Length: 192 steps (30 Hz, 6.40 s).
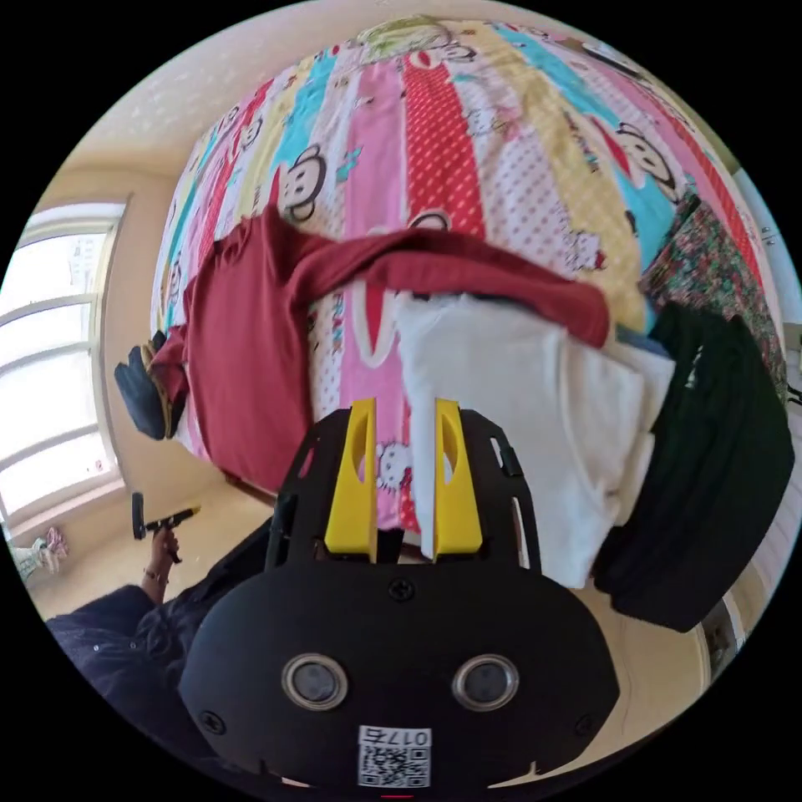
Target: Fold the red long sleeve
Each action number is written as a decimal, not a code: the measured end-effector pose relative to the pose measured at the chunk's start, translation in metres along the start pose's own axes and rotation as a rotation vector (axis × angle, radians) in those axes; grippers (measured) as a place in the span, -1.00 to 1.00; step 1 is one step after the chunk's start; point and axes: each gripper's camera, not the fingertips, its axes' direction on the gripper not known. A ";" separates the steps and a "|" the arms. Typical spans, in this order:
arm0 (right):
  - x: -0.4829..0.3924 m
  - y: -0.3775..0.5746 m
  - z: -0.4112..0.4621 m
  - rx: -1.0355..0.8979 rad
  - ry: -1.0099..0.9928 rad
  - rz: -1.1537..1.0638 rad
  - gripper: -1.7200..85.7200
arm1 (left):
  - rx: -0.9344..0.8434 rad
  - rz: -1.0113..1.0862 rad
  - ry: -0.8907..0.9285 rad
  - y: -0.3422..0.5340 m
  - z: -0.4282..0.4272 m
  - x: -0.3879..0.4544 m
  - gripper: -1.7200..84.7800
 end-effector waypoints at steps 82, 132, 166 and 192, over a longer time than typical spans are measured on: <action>-0.502 0.236 0.429 0.172 -0.191 -0.604 -0.73 | 0.502 0.013 0.376 -0.091 -0.226 -0.068 -0.70; -0.148 0.068 0.250 0.503 -0.017 0.085 -0.92 | 0.073 0.602 -0.036 -0.095 -0.080 0.004 -0.90; 0.052 0.342 0.271 -0.322 -0.278 0.110 -0.66 | -0.113 0.491 0.149 -0.058 0.002 -0.124 -0.62; 0.044 0.149 0.097 0.092 -1.225 -0.215 -0.88 | 0.515 0.414 1.114 -0.140 -0.228 -0.149 -0.91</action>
